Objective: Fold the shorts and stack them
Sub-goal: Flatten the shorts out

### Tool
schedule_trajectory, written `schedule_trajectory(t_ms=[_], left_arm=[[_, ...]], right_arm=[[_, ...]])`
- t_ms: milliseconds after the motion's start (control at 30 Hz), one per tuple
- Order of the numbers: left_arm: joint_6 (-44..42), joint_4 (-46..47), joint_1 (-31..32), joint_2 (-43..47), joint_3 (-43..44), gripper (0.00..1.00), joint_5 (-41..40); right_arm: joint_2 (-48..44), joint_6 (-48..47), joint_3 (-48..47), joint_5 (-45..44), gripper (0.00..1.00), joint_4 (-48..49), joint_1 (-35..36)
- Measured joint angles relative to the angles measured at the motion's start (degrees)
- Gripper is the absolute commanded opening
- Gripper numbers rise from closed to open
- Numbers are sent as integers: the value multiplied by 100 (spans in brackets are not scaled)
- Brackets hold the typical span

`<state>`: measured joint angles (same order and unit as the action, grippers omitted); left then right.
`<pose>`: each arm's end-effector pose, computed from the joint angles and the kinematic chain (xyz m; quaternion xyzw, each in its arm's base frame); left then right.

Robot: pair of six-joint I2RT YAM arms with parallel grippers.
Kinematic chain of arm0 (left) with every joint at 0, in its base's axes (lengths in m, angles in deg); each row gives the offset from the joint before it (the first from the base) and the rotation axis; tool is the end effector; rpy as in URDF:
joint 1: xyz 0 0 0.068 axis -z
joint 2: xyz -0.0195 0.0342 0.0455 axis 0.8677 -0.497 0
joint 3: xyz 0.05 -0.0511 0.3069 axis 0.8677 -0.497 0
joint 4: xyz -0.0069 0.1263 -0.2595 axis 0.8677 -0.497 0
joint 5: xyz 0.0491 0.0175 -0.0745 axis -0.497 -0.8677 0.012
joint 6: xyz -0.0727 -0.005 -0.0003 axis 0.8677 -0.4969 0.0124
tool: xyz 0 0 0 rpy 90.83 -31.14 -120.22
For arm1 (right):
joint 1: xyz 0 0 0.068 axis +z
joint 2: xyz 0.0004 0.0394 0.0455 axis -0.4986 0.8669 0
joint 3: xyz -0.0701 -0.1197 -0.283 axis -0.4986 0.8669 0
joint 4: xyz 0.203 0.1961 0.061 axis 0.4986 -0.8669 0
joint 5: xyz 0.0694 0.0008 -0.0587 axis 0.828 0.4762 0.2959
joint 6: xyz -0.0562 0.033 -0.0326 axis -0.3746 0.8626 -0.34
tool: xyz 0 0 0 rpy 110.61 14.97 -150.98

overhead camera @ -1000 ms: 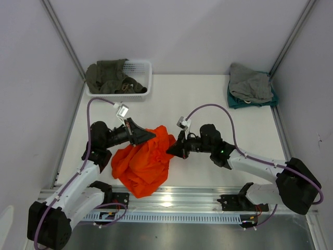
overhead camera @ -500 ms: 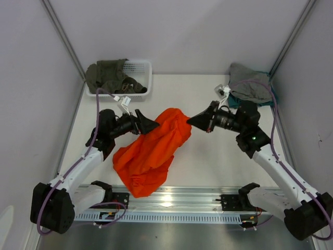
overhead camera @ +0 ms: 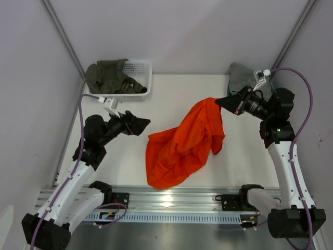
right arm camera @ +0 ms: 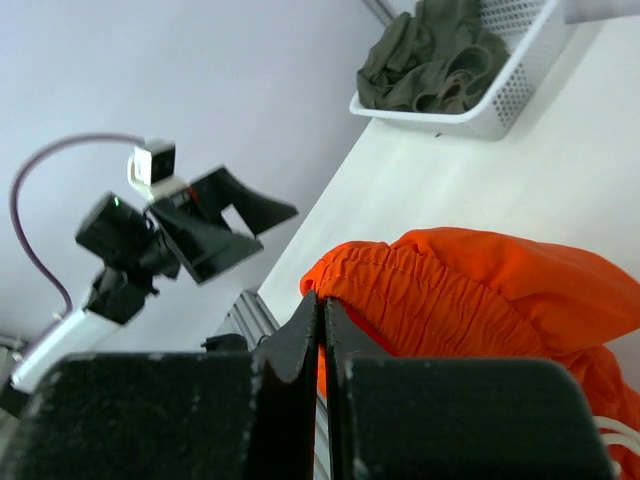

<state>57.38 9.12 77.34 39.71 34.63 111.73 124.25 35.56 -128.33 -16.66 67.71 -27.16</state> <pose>0.2000 -0.0859 0.3530 0.0655 0.7442 -0.3786 0.5463 0.2309 0.0592 0.4507 -0.1019 0.7035 0.5143 0.4797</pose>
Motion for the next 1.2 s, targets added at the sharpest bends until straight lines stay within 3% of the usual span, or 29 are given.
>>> schedule_trajectory(t_ms=[133, 367, 633, 800, 1133, 1200], left_arm=[[-4, -2, 166, 442, -708, 99, -146], [-39, -48, 1224, 503, -1443, 99, -1029], [343, 201, 1132, -376, -1576, 99, -2092], [896, 791, 518, -968, -1582, 98, -1729], [1576, 2684, 323, -2752, -1635, 69, -87], [1801, 3097, 323, -3141, -1635, 69, 168]], right_arm=[[269, 323, 0, 98, 0, 57, -457], [632, 520, 0, -15, 0, -50, -597], [-79, 98, 9, -417, 0, -778, -739], [-861, -151, 354, -629, 0, -1071, -776], [-1360, -372, 1117, -769, 0, -1307, -776], [-1362, -380, 1156, -767, 0, -1342, -776]])
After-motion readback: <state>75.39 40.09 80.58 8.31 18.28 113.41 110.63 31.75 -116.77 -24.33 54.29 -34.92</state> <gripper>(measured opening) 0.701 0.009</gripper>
